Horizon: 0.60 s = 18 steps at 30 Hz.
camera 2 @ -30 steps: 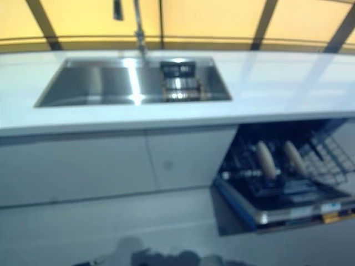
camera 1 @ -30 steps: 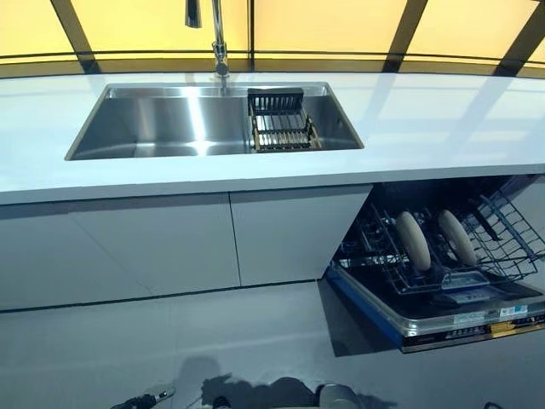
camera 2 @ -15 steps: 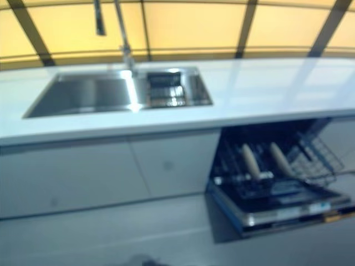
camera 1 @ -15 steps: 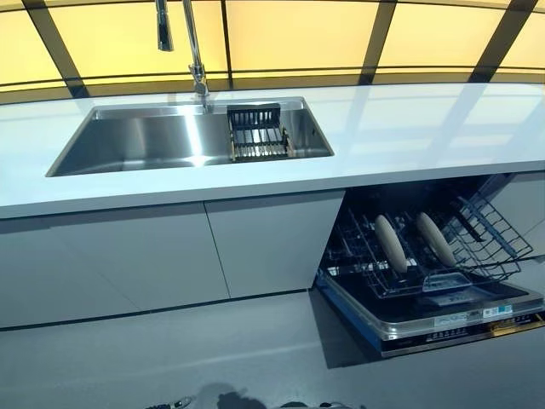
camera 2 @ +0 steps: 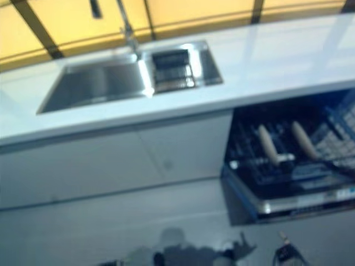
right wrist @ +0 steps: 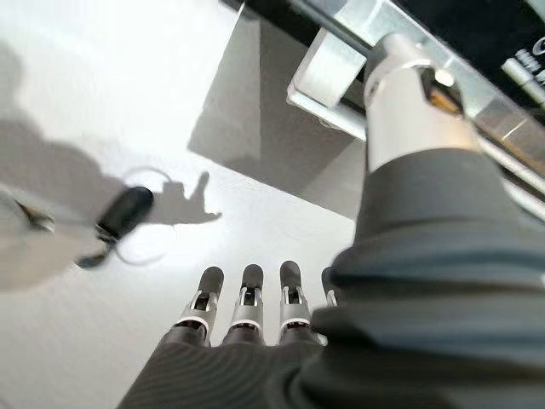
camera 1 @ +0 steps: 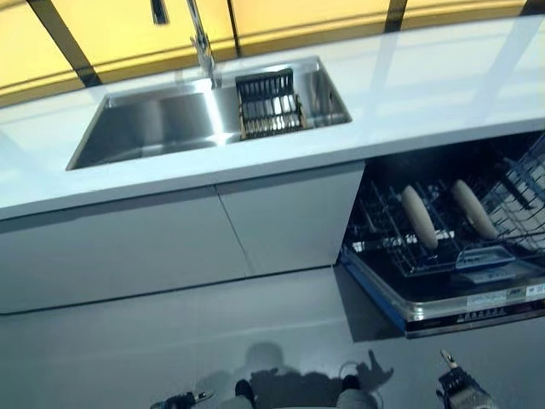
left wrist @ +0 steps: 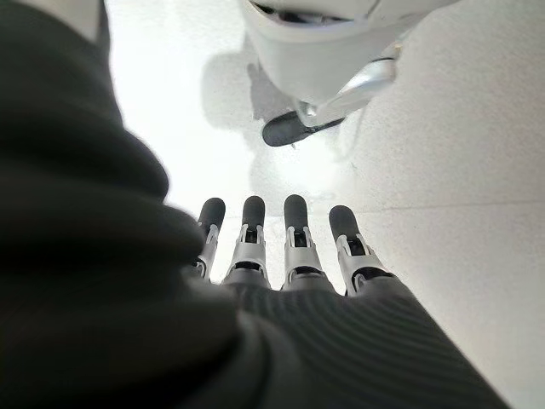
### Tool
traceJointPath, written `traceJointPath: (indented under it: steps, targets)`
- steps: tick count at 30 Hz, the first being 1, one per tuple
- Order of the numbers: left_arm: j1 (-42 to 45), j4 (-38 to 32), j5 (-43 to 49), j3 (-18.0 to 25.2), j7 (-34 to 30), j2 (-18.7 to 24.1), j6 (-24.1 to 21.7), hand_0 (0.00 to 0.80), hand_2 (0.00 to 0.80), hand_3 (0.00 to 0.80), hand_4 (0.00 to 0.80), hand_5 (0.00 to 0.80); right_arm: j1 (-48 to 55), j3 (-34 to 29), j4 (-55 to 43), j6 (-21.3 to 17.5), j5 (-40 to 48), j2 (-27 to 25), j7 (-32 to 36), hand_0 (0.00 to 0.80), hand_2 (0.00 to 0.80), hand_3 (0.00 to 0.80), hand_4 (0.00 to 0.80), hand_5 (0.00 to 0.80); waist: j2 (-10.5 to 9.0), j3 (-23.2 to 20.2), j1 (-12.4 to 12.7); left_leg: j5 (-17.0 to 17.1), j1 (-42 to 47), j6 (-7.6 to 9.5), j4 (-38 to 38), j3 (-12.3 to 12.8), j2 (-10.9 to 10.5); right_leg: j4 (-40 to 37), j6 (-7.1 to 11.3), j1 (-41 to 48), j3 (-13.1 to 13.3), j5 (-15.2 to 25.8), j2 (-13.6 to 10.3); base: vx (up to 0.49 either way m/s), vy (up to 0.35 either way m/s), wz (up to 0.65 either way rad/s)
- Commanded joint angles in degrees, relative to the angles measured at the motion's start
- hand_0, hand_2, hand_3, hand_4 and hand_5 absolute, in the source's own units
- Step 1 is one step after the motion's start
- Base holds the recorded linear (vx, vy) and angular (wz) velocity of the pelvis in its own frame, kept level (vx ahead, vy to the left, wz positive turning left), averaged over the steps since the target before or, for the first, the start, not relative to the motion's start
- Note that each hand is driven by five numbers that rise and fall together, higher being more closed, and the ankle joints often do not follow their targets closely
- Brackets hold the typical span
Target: Take plates into dishwasher
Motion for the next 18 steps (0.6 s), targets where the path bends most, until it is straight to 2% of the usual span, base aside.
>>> traceJointPath:
  steps: [1,7,10,15,16,18]
  targets:
    - [-2.1,0.0,-2.5,0.1,0.8,0.9,-0.8,0.000,0.000,0.000,0.000,0.000,-3.1,-2.3,1.7,-0.1,5.3,-2.0,-3.1,0.000,0.000,0.000,0.000,0.000,-1.91,4.3,0.1,-4.9,-4.3,3.59,11.1,-0.9,-3.2,5.1,-6.62,-2.0,-2.8,-1.6,2.7,-0.160,0.028,0.03]
    - [-1.9,0.4,-4.5,-0.3,1.0,0.9,-0.8,0.000,0.000,0.000,0.000,0.000,-5.8,-3.9,1.2,-2.4,12.0,-4.7,-5.0,0.000,0.000,0.000,0.000,0.000,-0.88,6.3,0.3,-9.1,-9.9,4.52,22.3,-1.5,-2.7,15.4,-8.78,-6.8,-2.6,-5.7,1.2,-0.095,0.001,0.01]
    - [-1.2,0.5,-4.6,-0.3,0.8,0.8,-0.9,0.000,0.000,0.000,0.000,0.000,-7.1,-4.3,0.8,-2.3,13.1,-5.9,-4.1,0.000,0.000,0.000,0.000,0.000,-0.40,6.6,0.5,-10.0,-11.6,4.88,25.8,-2.0,-2.6,18.4,-9.36,-8.2,-2.4,-6.8,0.6,-0.029,0.022,-0.07]
    - [-0.2,0.3,-6.1,-1.3,0.2,0.0,-2.6,0.000,0.000,0.000,0.000,0.000,-13.4,-3.2,-1.6,-3.1,23.9,-8.1,1.4,0.000,0.000,0.000,0.000,0.000,1.15,7.7,0.9,-11.6,-15.6,5.92,32.0,-2.8,-3.2,25.4,-10.29,-12.7,-0.7,-8.9,-0.7,-0.032,0.048,-0.05]
    - [0.0,0.2,-6.6,-1.4,0.2,-0.1,-2.8,0.000,0.000,0.000,0.000,0.000,-15.0,-3.6,-2.3,-3.4,27.5,-8.7,2.7,0.000,0.000,0.000,0.000,0.000,1.50,7.6,1.0,-13.5,-15.8,5.68,33.6,-3.6,-3.6,27.3,-9.91,-13.3,0.3,-10.6,-0.8,0.042,0.059,-0.01]
    - [0.3,0.0,-7.6,-1.7,0.0,-0.2,-3.0,0.000,0.000,0.000,0.000,0.000,-17.2,-4.0,-3.5,-4.6,33.2,-9.4,4.4,0.000,0.000,0.000,0.000,0.000,1.99,7.7,1.1,-14.4,-16.7,6.02,35.1,-3.6,-3.9,29.1,-9.94,-14.8,0.7,-11.2,-1.4,0.006,0.069,-0.02]
